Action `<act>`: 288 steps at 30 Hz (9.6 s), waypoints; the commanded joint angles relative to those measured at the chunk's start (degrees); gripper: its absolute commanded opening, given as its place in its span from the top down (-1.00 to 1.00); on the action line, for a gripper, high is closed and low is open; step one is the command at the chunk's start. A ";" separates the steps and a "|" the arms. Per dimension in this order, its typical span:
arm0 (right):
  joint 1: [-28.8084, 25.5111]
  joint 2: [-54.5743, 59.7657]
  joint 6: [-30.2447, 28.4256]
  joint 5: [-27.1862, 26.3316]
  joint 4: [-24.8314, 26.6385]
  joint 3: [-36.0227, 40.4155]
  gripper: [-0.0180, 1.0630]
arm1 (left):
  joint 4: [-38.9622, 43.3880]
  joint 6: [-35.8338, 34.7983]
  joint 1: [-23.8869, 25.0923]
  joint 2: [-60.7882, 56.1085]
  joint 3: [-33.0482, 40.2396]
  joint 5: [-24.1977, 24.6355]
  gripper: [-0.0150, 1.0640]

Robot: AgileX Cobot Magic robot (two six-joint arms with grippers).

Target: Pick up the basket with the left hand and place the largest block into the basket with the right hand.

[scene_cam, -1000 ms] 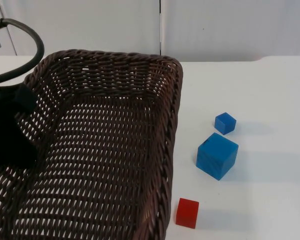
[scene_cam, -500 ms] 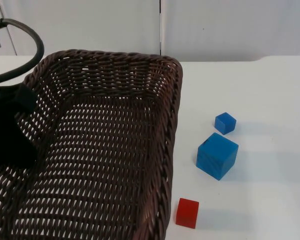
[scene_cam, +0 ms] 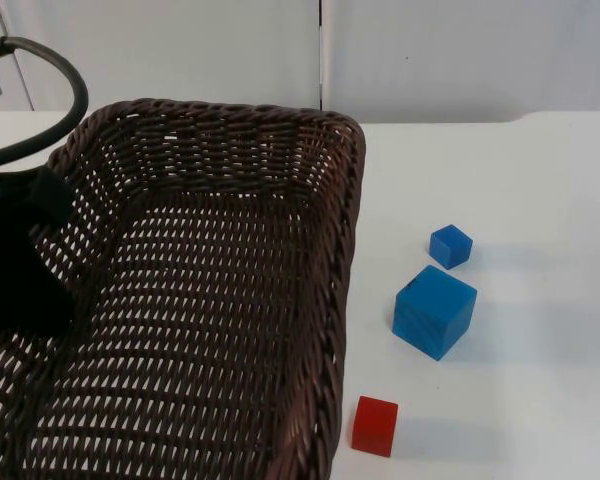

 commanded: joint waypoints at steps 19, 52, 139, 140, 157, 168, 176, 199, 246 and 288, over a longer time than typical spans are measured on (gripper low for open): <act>0.83 19.02 -9.82 -7.71 10.59 -0.49 -0.98 | -1.67 -0.30 -0.14 -0.76 0.01 -0.70 0.98; 19.21 43.78 -20.88 -32.54 9.97 -0.95 -0.98 | -1.67 -0.30 -0.14 -0.76 0.01 -0.70 0.98; 23.72 32.02 -22.27 -4.75 9.70 -16.56 0.97 | -0.85 -0.30 -0.14 -0.76 0.01 -1.20 0.98; 23.72 32.02 -22.27 -4.75 9.70 -16.56 0.97 | -0.85 -0.30 -0.14 -0.76 0.01 -1.20 0.98; 23.72 14.74 -22.27 -2.33 9.95 -16.56 0.97 | -0.99 -0.30 -0.14 -0.76 0.01 -1.20 0.98; 23.72 14.62 -22.27 -2.39 13.51 -16.56 0.97 | -1.26 -0.30 -0.14 -0.76 0.01 -1.20 0.98; 23.85 14.79 -23.54 -4.23 19.08 -16.56 0.97 | -1.61 -0.30 -0.14 -0.76 0.01 -1.20 0.98; 38.48 36.19 -28.25 -8.82 23.48 -28.45 0.97 | -1.84 -0.30 -0.14 -0.76 0.01 -1.20 0.98; 38.27 38.69 -21.67 1.69 11.83 -34.19 -0.41 | -1.73 -0.30 -0.14 -0.76 0.01 -1.31 0.98; 38.27 -1.83 -13.22 2.81 6.95 -10.71 -0.41 | -4.86 -0.30 -0.14 -0.65 0.01 -4.49 0.98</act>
